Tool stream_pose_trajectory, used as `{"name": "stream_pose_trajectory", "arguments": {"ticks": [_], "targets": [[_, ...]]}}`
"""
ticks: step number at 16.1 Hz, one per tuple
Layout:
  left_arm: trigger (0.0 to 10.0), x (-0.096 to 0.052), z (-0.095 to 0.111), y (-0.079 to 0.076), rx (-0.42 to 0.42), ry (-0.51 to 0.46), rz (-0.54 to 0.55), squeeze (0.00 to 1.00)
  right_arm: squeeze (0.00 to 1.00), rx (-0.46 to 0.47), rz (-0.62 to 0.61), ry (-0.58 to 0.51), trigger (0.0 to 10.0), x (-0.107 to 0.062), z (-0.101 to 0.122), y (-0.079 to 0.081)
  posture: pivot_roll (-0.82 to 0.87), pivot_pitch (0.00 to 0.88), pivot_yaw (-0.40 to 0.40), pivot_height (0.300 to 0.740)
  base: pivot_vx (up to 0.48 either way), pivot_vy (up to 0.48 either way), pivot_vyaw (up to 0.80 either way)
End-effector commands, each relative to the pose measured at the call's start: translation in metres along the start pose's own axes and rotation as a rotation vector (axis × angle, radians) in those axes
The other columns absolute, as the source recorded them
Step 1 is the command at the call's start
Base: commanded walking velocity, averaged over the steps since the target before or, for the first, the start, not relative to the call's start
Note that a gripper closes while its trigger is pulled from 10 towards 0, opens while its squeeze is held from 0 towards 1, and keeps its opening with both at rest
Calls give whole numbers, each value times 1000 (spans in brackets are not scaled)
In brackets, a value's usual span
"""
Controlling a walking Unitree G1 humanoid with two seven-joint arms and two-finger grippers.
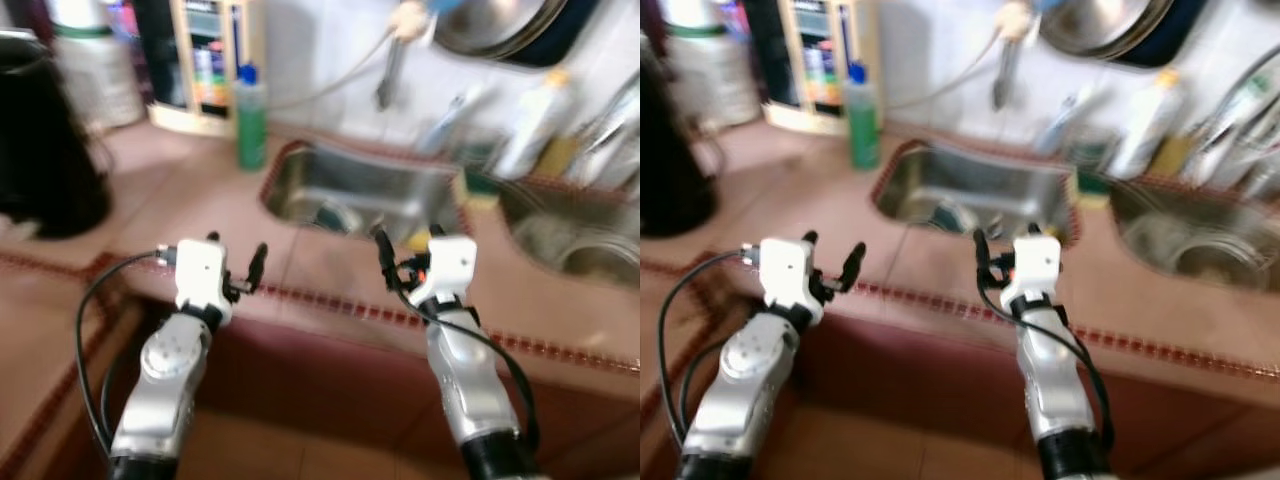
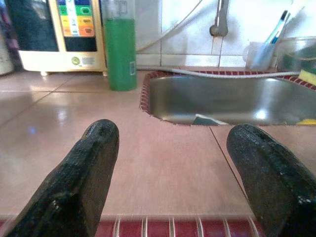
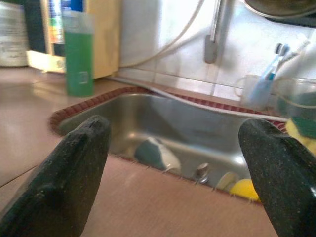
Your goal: Kitchen organization
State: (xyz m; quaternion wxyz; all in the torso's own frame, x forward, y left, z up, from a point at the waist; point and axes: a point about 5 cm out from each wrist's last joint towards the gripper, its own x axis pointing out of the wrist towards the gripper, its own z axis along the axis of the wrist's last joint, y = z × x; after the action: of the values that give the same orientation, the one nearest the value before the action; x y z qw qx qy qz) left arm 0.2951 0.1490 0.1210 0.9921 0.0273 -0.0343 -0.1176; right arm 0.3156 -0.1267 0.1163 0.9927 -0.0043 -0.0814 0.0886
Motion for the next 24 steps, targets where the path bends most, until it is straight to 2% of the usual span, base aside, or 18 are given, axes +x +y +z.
{"name": "stream_pose_trajectory", "arguments": {"ticks": [1,6,8,24], "targets": [[10000,2,6,-5,18,-43,-16,0,0,-18,-2,-15,10000,2,4,-5,2,0,-89,740,0,0,0],[10000,-6,5,-2,9,-79,-49,0,0,-35,29,-5,10000,1,2,-3,6,0,-100,740,0,0,0],[10000,-7,5,-3,-18,-82,-45,0,0,-39,33,2,10000,0,0,-4,8,0,-104,740,0,-426,0],[10000,-7,0,-7,-31,-63,-51,0,0,-81,49,28,10000,-6,-5,-12,4,0,-120,740,0,-480,0]]}}
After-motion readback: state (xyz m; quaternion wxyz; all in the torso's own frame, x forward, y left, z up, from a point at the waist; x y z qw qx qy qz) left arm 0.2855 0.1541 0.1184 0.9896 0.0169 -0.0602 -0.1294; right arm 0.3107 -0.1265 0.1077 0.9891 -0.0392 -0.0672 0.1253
